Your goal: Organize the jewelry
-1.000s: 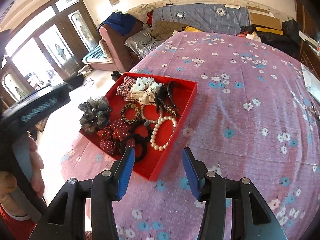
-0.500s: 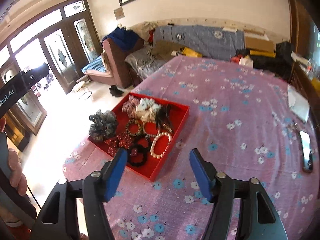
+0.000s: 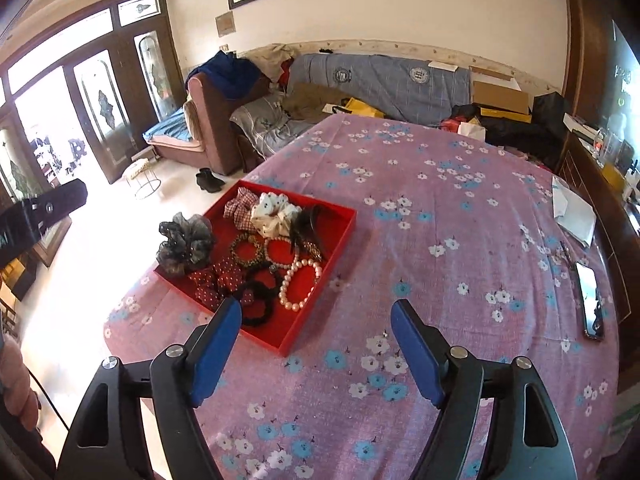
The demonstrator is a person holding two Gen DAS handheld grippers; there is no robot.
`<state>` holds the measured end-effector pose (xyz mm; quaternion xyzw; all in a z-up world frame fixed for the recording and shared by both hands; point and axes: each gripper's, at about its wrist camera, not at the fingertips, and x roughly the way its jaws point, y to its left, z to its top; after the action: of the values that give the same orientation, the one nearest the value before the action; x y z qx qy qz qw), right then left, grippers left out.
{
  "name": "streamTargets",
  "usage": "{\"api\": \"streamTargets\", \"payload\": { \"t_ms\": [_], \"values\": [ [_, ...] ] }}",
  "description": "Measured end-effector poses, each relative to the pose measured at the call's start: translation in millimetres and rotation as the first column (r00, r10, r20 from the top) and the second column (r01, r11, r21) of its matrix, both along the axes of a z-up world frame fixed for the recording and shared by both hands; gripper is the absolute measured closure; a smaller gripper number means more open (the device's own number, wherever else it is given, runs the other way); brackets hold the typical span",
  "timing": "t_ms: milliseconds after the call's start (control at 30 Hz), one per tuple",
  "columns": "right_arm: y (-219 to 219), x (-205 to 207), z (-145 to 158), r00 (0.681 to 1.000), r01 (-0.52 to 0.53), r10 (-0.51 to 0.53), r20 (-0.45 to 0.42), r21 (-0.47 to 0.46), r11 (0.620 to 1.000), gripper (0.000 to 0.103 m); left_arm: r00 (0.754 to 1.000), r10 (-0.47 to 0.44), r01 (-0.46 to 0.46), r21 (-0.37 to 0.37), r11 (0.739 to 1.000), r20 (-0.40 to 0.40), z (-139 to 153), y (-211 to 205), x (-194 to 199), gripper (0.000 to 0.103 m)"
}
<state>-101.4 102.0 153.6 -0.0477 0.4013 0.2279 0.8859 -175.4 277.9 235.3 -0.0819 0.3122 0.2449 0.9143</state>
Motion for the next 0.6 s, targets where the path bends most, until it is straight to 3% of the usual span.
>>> {"api": "streamTargets", "payload": {
  "t_ms": [333, 600],
  "values": [
    [7.5, 6.6, -12.7, 1.0, 0.025, -0.025, -0.013, -0.033, 0.999, 0.022, 0.994, -0.047, 0.045, -0.025, 0.999, -0.098, -23.7, 2.3, 17.1, 0.0],
    [8.2, 17.0, -21.0, 0.998, 0.056, -0.058, -0.038, -0.045, 0.997, 0.021, 0.988, -0.089, 0.084, -0.05, 0.995, -0.126, -32.8, 2.6, 28.4, 0.0]
  ]
}}
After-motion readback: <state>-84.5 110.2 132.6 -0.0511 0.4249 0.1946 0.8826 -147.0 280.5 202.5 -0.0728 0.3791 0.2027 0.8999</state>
